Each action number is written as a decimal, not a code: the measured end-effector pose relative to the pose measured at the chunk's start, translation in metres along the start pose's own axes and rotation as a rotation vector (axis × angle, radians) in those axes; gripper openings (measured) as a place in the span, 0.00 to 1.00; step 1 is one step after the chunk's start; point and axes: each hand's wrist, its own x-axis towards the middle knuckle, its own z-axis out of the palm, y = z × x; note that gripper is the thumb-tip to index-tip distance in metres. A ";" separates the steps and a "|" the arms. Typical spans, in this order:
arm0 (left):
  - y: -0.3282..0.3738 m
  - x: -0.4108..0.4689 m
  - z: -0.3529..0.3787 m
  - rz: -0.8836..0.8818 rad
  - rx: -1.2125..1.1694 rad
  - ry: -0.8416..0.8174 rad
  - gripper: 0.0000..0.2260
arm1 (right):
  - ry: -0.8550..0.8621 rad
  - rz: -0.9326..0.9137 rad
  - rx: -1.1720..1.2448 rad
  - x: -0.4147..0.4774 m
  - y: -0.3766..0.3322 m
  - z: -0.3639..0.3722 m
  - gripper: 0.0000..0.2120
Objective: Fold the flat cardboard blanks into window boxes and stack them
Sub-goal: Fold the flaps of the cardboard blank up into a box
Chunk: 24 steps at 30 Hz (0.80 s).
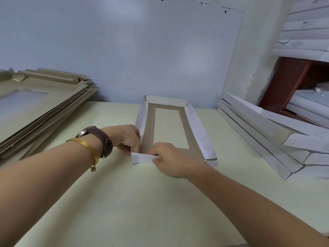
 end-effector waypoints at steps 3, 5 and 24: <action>-0.005 0.000 -0.005 0.018 -0.067 -0.019 0.07 | -0.002 0.005 -0.005 0.000 -0.001 -0.001 0.07; -0.007 -0.001 -0.007 0.030 -0.048 -0.060 0.02 | -0.003 0.003 -0.007 0.000 -0.002 -0.002 0.07; -0.032 -0.006 -0.003 0.246 0.087 -0.130 0.05 | 0.044 0.021 -0.143 -0.034 0.030 -0.024 0.09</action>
